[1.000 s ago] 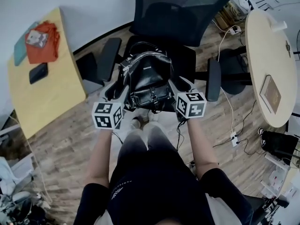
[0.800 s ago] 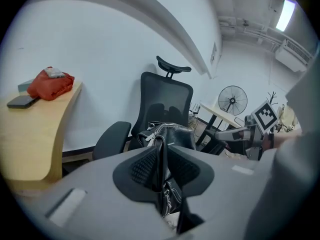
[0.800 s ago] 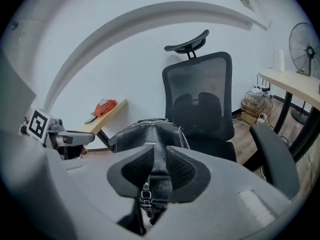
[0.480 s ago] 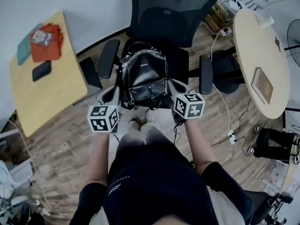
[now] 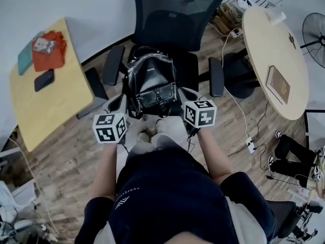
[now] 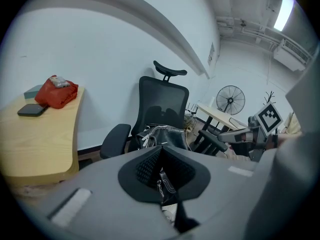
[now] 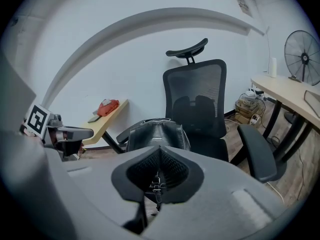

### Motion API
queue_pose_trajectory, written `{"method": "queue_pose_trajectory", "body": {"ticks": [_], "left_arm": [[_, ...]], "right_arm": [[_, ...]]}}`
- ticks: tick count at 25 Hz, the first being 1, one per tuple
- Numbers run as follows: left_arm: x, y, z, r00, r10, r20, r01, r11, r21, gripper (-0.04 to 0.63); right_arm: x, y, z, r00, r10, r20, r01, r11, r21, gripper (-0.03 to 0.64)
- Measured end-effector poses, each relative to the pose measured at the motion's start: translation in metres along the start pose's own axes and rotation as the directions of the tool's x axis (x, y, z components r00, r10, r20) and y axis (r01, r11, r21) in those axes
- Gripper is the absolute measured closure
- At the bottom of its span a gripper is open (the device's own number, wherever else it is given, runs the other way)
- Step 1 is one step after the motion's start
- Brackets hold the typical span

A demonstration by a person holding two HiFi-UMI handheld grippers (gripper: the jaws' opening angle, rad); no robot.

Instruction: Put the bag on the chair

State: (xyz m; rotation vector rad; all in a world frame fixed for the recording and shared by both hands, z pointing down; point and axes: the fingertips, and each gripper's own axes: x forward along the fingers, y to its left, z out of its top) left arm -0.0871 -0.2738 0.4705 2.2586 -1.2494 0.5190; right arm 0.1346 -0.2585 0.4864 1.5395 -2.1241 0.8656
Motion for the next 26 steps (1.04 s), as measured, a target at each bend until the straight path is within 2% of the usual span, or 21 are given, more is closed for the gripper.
{"method": "queue_pose_trajectory", "body": {"ticks": [15, 26], "left_arm": [[-0.009, -0.011, 0.0, 0.999, -0.01, 0.037, 0.011, 1.0, -0.026, 0.578], [-0.015, -0.003, 0.008, 0.997, 0.016, 0.071, -0.013, 0.999, -0.034, 0.578]], "right_arm": [[-0.015, 0.011, -0.001, 0.999, 0.0, 0.037, -0.002, 0.998, 0.068, 0.615], [-0.017, 0.012, 0.004, 0.998, -0.016, 0.061, 0.011, 0.997, 0.079, 0.615]]}}
